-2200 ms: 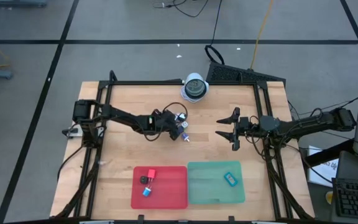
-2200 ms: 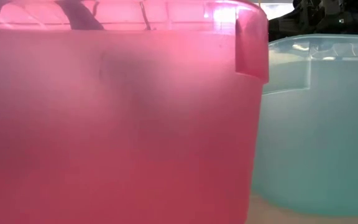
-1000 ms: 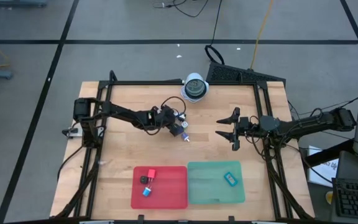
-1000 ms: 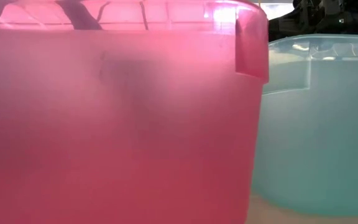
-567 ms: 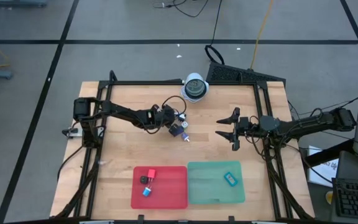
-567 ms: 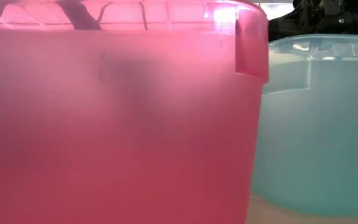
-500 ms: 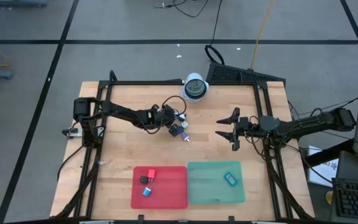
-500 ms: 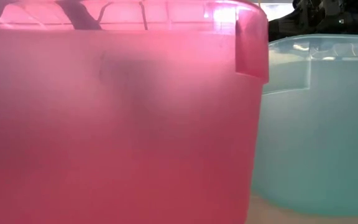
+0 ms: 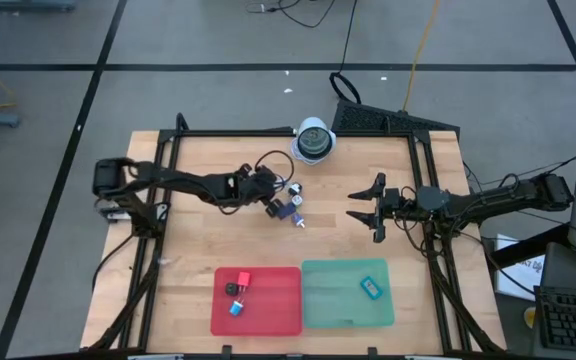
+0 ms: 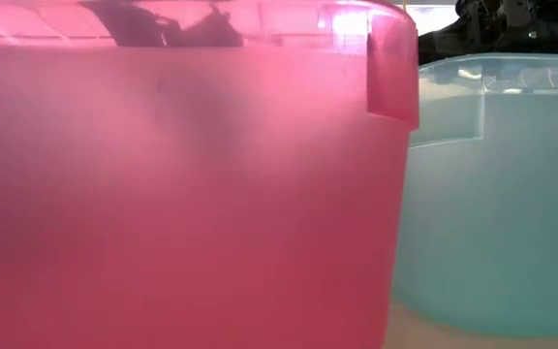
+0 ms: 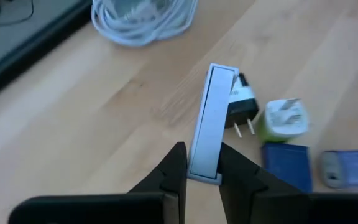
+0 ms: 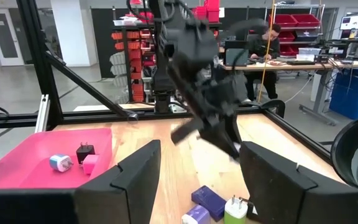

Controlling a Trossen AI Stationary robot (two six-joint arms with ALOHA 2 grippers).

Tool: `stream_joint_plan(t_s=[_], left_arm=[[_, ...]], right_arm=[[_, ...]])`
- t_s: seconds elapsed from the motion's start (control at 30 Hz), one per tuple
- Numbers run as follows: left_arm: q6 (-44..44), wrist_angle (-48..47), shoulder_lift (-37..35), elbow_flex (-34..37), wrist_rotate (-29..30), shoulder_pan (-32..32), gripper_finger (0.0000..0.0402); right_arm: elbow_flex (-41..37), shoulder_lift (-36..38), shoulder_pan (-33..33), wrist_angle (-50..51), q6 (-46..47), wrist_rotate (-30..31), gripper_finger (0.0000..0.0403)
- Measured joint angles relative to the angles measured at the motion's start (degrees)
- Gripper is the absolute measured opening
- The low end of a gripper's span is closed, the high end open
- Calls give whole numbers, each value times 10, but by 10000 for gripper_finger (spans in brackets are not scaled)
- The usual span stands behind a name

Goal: Pick & Place Office items
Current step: Put the white digital clock into the blue bin

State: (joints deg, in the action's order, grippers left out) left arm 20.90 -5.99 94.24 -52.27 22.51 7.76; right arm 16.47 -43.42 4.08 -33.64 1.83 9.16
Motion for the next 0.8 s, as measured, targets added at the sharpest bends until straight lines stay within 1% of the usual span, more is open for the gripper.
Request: stream_joint_plan(t_s=[0.27,0.4,0.57,0.67,0.8], left_arm=[[-57,-39,-94,0,-3,-32,60],[-70,-39,-128,0,-5,-54,60],[-134,-37,-142,-1,-7,-93,60],[-174,-41,-142,-1,-21,-115,60],[-174,-30,-142,-1,-20,-128,60]], right_arm=[[0,0,0,2,-1,0,205],[0,0,0,4,-2,0,205],[0,0,0,14,-2,0,204],[0,0,0,15,-2,0,205],[0,-1,0,20,-2,0,203]])
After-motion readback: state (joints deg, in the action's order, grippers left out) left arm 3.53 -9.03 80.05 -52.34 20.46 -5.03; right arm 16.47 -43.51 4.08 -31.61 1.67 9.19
